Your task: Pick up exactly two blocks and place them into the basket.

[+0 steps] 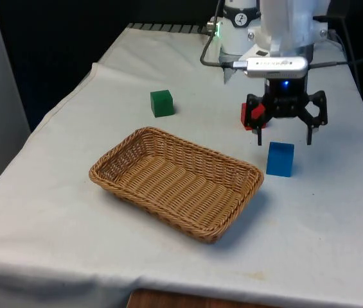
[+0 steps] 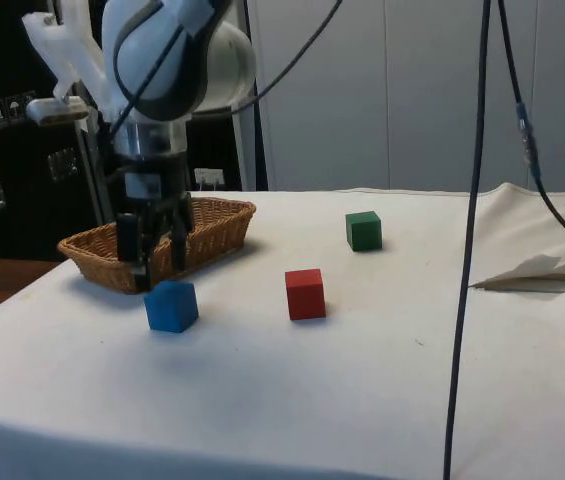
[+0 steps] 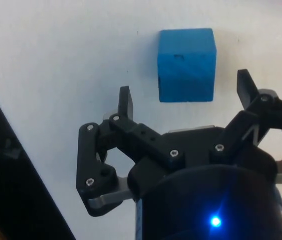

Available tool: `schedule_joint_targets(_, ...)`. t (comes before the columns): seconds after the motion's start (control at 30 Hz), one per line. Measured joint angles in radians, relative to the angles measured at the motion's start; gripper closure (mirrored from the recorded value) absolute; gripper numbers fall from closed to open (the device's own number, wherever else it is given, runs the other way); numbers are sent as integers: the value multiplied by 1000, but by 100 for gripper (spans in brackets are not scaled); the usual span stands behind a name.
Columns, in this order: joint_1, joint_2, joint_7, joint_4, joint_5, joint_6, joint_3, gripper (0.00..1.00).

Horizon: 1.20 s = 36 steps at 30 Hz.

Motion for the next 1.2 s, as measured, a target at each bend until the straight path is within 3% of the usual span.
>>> schedule_joint_targets(0.23, 0, 39, -37, 3, 42, 30, 12, 0)
schedule_joint_targets(0.67, -1, 71, -41, 24, 47, 31, 16, 0)
schedule_joint_targets(0.73, 0, 71, -41, 24, 47, 31, 16, 12)
schedule_joint_targets(1.0, 1, 71, -41, 24, 46, 31, 16, 97)
schedule_joint_targets(1.2, 1, 71, -41, 24, 45, 31, 16, 98)
